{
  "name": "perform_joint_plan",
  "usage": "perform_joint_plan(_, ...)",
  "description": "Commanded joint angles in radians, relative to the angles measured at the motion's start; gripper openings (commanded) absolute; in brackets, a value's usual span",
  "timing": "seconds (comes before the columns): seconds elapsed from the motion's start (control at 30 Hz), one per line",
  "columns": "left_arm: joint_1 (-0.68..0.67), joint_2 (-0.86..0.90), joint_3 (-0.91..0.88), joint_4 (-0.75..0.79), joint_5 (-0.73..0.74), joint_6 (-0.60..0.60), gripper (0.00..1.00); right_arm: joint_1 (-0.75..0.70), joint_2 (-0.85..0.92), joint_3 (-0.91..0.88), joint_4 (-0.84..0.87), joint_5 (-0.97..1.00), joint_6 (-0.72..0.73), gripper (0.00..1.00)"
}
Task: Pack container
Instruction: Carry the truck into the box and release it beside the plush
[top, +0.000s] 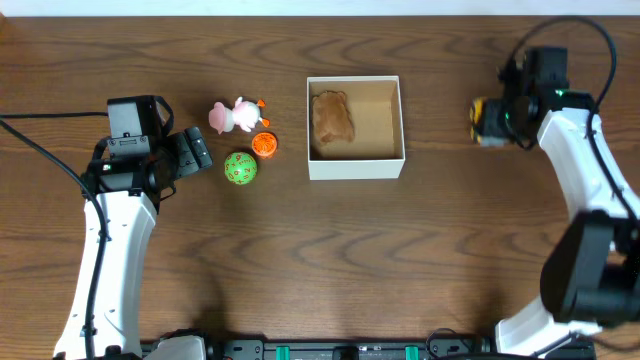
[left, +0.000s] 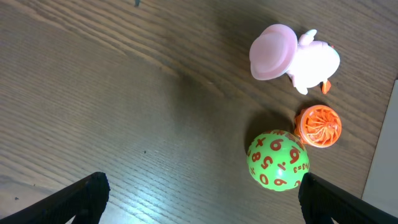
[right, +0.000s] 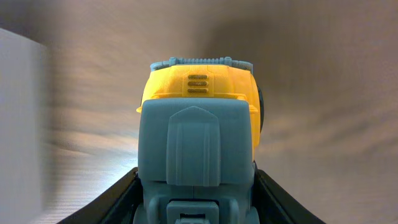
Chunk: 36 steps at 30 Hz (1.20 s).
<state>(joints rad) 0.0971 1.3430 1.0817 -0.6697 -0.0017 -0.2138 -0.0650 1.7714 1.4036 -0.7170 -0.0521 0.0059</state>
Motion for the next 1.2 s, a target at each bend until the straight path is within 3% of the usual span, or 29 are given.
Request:
perform_joint_plan(0.0, -0.002, 0.005, 0.022, 0.0, 0.002, -0.009, 0.98, 0.094, -0.121, 0.08, -0.006, -0.005, -0.045, 0.29)
perform_joint_plan(0.1, -0.002, 0.005, 0.022, 0.0, 0.002, -0.009, 0.98, 0.196, -0.175, 0.111, -0.005, -0.006, -0.129, 0.24)
perform_joint_plan(0.2, -0.002, 0.005, 0.022, 0.0, 0.002, -0.009, 0.98, 0.314, -0.206, 0.132, 0.011, -0.025, -0.262, 0.1)
perform_joint_plan(0.37, -0.002, 0.005, 0.022, 0.0, 0.002, -0.009, 0.98, 0.466, -0.193, 0.134, 0.042, -0.027, -0.422, 0.16)
perform_joint_plan(0.43, -0.002, 0.005, 0.022, 0.0, 0.002, -0.009, 0.98, 0.497, -0.161, 0.134, 0.053, -0.027, -0.451, 0.12)
perform_joint_plan(0.63, -0.002, 0.005, 0.022, 0.0, 0.002, -0.009, 0.98, 0.49, -0.011, 0.134, 0.082, 0.003, -0.528, 0.01)
perform_joint_plan(0.83, -0.002, 0.005, 0.022, 0.0, 0.002, -0.009, 0.98, 0.461, 0.111, 0.134, 0.116, 0.003, -0.671, 0.01)
perform_joint_plan(1.17, -0.002, 0.005, 0.022, 0.0, 0.002, -0.009, 0.98, 0.438, 0.195, 0.134, 0.151, -0.022, -1.037, 0.01)
